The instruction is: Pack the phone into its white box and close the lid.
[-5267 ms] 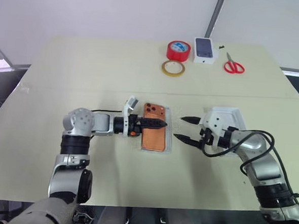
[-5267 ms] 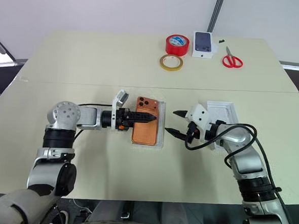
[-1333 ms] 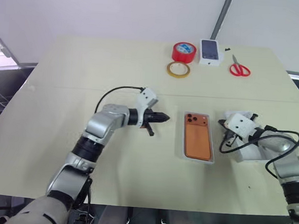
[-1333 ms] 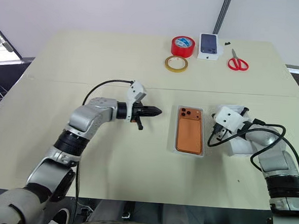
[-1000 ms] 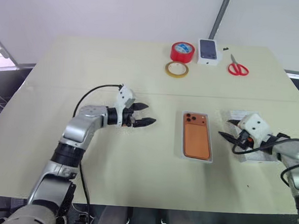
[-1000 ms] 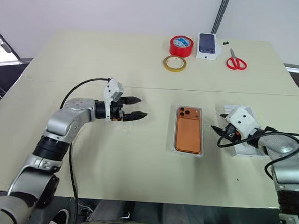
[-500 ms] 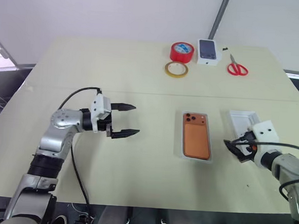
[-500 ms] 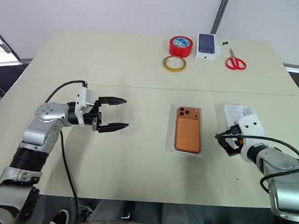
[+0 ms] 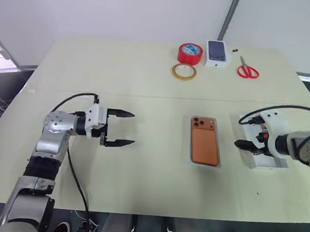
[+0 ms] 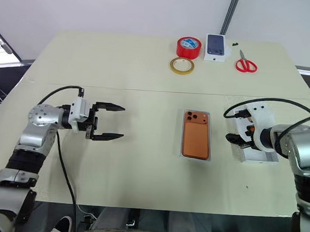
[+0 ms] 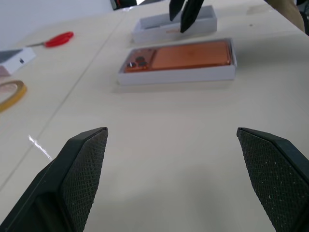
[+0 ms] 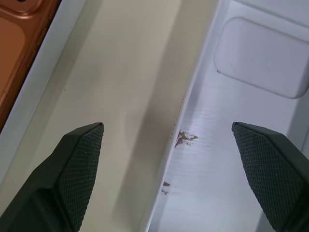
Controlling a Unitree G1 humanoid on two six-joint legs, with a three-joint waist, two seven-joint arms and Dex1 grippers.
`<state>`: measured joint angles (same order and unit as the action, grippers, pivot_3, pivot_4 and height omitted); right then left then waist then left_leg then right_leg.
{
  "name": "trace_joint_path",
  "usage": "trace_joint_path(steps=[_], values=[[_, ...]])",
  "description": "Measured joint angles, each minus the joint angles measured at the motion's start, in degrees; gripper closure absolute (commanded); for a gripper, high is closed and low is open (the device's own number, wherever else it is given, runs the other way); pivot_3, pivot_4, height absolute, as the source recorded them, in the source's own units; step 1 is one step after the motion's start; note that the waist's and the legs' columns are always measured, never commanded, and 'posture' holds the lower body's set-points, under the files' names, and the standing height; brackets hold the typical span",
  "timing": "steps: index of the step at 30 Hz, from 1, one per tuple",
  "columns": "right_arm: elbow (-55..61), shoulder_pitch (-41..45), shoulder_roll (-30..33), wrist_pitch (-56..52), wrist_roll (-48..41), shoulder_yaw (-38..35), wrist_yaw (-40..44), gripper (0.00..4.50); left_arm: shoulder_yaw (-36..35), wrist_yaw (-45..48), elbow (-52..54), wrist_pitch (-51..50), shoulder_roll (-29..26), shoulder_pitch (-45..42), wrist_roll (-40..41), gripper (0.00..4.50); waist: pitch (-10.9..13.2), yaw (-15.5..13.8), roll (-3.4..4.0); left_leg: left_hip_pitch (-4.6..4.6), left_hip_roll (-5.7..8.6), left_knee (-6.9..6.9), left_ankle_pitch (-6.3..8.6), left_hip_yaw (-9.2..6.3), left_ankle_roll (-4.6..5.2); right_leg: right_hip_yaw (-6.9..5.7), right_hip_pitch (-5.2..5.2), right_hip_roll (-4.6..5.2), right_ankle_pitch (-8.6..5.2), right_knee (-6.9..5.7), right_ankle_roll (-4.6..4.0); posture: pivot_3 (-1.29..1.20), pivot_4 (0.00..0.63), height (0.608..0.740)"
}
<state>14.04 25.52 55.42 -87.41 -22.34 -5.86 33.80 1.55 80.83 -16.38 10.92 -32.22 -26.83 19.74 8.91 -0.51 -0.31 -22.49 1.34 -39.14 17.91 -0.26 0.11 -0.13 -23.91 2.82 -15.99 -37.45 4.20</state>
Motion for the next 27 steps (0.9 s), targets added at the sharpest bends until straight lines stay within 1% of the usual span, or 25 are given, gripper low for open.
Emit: trace_joint_path(steps=[5, 10, 15, 21, 22, 23, 24, 27], values=[[-2.57, 3.54, 0.46, -4.7, -2.73, 3.76, 0.46, 0.05, 1.11, -1.1, 4.2, -0.36, 1.2, 2.61, 0.08, 0.0, 0.0, 0.19, 0.0, -0.03, 0.0, 0.02, 0.0, 0.0, 0.0, 0.0, -0.07, 0.0, 0.0, -0.02, 0.0, 0.0, 0.15, 0.74], [-6.48, 6.2, 1.87, -4.73, -6.16, 5.54, -1.02, 0.05, 1.2, -2.18, 6.88, -0.44, 1.2, 4.54, 0.22, 0.0, 0.0, 0.27, 0.0, -0.04, -0.01, 0.01, 0.0, 0.01, 0.0, 0.01, -0.07, 0.0, 0.0, -0.03, 0.0, 0.0, 0.15, 0.74], [-8.73, 8.23, 1.94, -4.73, -8.74, 7.62, -3.17, 0.05, 1.79, -2.75, 8.91, 0.23, 1.49, 5.71, 0.21, 0.0, 0.0, 0.31, 0.0, -0.04, -0.01, 0.02, 0.0, 0.02, 0.0, 0.01, -0.08, 0.01, 0.0, -0.02, 0.0, 0.0, 0.15, 0.74], [-10.35, 9.24, 2.43, -4.74, -11.46, 9.31, -4.9, 0.05, 2.24, -3.84, 10.0, 1.14, 2.05, 6.52, 0.12, 0.0, 0.0, 0.26, 0.01, -0.07, -0.01, 0.02, 0.0, 0.02, 0.0, 0.01, -0.09, 0.02, 0.0, -0.01, 0.0, 0.0, 0.15, 0.74], [-11.08, 9.29, 2.41, -4.74, -11.78, 9.43, -5.32, 0.55, 2.25, -4.03, 10.13, 1.14, 2.17, 6.53, 0.12, 0.0, 0.0, 0.26, 0.0, -0.07, -0.01, 0.02, 0.0, 0.02, 0.01, 0.01, -0.09, 0.02, 0.0, -0.01, 0.0, 0.0, 0.15, 0.74], [-11.58, 9.32, 2.38, -4.74, -11.89, 9.46, -5.62, 0.85, 2.27, -4.21, 10.21, 1.14, 2.3, 6.56, 0.12, 0.0, 0.0, 0.26, 0.0, -0.08, -0.01, 0.02, 0.0, 0.02, 0.0, 0.01, -0.09, 0.02, 0.0, -0.01, 0.0, 0.0, 0.15, 0.74], [-12.25, 9.45, 2.34, -4.74, -12.31, 9.47, -6.13, 1.3, 2.27, -4.45, 10.27, 1.14, 2.44, 6.65, 0.11, 0.0, 0.0, 0.25, 0.0, -0.07, -0.01, 0.02, 0.0, 0.02, 0.0, 0.01, -0.1, 0.02, 0.0, -0.01, 0.0, 0.0, 0.15, 0.74], [-13.09, 9.7, 2.2, -4.74, -13.05, 9.47, -7.42, 2.89, 2.39, -4.94, 10.34, 1.15, 2.54, 6.96, 0.09, 0.0, 0.0, 0.25, 0.0, -0.08, -0.01, 0.02, 0.0, 0.02, 0.0, 0.01, -0.1, 0.02, 0.0, -0.01, 0.0, 0.0, 0.15, 0.74]])
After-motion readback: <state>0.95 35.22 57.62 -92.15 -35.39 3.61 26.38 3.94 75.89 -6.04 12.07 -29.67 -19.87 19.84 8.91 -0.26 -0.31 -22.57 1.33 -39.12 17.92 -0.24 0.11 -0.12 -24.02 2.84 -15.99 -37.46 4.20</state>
